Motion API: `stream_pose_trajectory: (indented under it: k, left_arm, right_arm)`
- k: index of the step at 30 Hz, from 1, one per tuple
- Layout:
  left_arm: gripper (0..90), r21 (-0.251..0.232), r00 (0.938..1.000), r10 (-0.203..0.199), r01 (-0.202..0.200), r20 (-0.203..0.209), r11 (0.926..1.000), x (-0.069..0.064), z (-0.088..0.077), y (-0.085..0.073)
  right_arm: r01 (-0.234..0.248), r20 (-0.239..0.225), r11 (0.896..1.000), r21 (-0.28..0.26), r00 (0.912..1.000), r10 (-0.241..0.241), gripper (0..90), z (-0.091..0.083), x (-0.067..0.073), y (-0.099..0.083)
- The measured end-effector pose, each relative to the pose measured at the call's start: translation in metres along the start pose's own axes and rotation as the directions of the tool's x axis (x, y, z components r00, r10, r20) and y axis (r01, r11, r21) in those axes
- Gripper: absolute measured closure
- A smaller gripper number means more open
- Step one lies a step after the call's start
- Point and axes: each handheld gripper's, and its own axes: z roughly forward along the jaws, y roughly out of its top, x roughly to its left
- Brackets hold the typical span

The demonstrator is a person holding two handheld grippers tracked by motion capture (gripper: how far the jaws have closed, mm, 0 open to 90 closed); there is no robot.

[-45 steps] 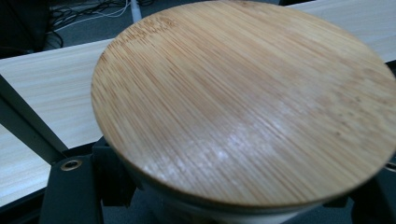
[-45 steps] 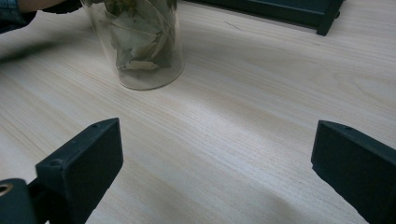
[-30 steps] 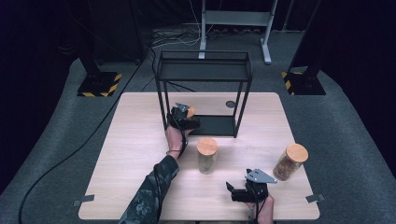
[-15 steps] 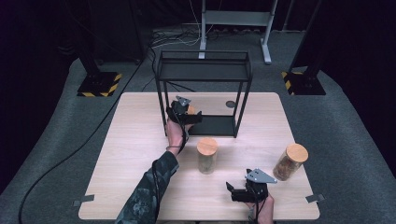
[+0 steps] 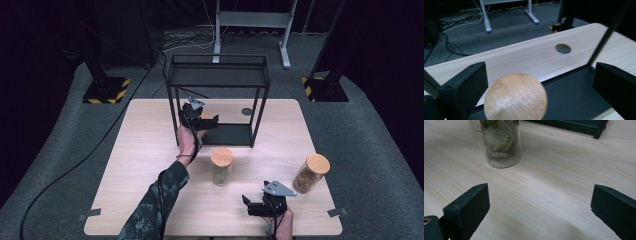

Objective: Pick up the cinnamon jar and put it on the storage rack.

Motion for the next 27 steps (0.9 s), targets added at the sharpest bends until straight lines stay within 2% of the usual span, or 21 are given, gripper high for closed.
stream_pose_trajectory:
  k: [5, 8, 15, 20, 23, 27]
  left_arm:
    - [0.0, 0.005, 0.9970, -0.033, 0.032, 0.070, 0.9995, -0.003, -0.013, -0.002]
    - [0.0, 0.012, 0.9952, -0.040, 0.039, 0.089, 0.9992, -0.004, -0.020, -0.006]
    - [0.0, 0.011, 0.9942, -0.027, 0.026, 0.104, 0.9996, -0.005, -0.036, -0.018]
    - [0.0, 0.006, 0.9913, -0.060, 0.059, 0.117, 0.9982, -0.001, -0.047, -0.031]
    - [0.0, 0.015, 0.9921, -0.050, 0.048, 0.115, 0.9987, 0.004, -0.055, -0.039]
    - [0.0, 0.020, 0.9907, -0.073, 0.071, 0.115, 0.9972, 0.011, -0.065, -0.053]
  right_arm:
    - [0.000, 0.001, 1.000, 0.001, 1.0000, 0.000, 1.6, 0.000, 0.000, 0.000]
    - [0.000, 0.001, 1.000, 0.002, 1.0000, 0.000, 1.5, 0.000, 0.000, 0.000]
    - [0.002, 0.003, 1.000, 0.004, 1.0000, -0.002, 1.6, 0.000, 0.001, 0.000]
    - [0.004, 0.004, 1.000, 0.007, 1.0000, -0.004, 1.6, 0.001, 0.001, 0.000]
    - [0.004, 0.005, 1.000, 0.008, 1.0000, -0.004, 1.6, 0.001, 0.001, 0.000]
    - [0.004, 0.003, 1.000, 0.011, 1.0000, -0.004, 1.5, 0.001, 0.001, 0.000]
